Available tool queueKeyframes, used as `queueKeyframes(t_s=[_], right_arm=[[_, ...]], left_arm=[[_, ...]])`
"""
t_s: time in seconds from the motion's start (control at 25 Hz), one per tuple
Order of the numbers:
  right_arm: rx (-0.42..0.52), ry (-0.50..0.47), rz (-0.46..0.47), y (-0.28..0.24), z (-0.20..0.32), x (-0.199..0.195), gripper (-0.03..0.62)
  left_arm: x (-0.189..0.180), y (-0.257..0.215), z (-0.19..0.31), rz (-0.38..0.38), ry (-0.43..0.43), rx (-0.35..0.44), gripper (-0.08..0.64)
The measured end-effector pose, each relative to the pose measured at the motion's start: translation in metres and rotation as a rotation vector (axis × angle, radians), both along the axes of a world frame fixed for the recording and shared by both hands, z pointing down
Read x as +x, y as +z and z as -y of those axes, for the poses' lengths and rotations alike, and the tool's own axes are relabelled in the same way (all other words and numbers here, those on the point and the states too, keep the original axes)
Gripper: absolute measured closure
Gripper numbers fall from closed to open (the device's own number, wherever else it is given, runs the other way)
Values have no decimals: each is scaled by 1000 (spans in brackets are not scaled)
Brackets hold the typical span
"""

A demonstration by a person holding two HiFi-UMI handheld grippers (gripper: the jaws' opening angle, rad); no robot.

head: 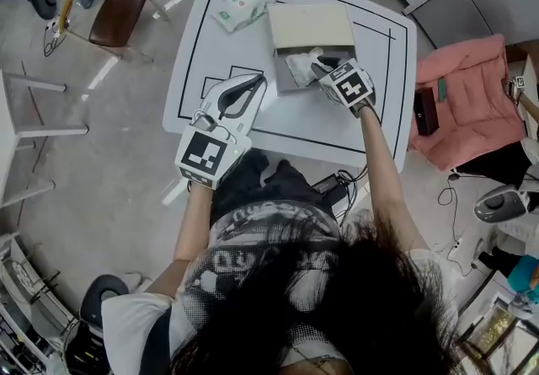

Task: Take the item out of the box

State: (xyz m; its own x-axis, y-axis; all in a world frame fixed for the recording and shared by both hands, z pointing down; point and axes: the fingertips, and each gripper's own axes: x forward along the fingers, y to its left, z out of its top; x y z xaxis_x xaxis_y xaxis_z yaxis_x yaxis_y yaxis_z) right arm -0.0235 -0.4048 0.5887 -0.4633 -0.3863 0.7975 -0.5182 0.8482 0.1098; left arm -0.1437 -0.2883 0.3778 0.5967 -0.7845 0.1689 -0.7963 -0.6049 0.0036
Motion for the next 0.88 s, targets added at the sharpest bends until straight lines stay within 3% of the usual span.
queueKeyframes(t_s=[0.36, 0.64, 0.88], right_arm=[[-145, -85, -213, 49, 11, -8, 454], [-148, -44, -211, 49, 10, -9, 547], [-106, -33, -205, 42, 5, -8, 572]], left_arm=[[-27, 9, 9, -16, -23, -16, 560], [-43, 13, 7, -28, -50, -20, 560], [-44, 12, 3, -30, -56, -19, 560]])
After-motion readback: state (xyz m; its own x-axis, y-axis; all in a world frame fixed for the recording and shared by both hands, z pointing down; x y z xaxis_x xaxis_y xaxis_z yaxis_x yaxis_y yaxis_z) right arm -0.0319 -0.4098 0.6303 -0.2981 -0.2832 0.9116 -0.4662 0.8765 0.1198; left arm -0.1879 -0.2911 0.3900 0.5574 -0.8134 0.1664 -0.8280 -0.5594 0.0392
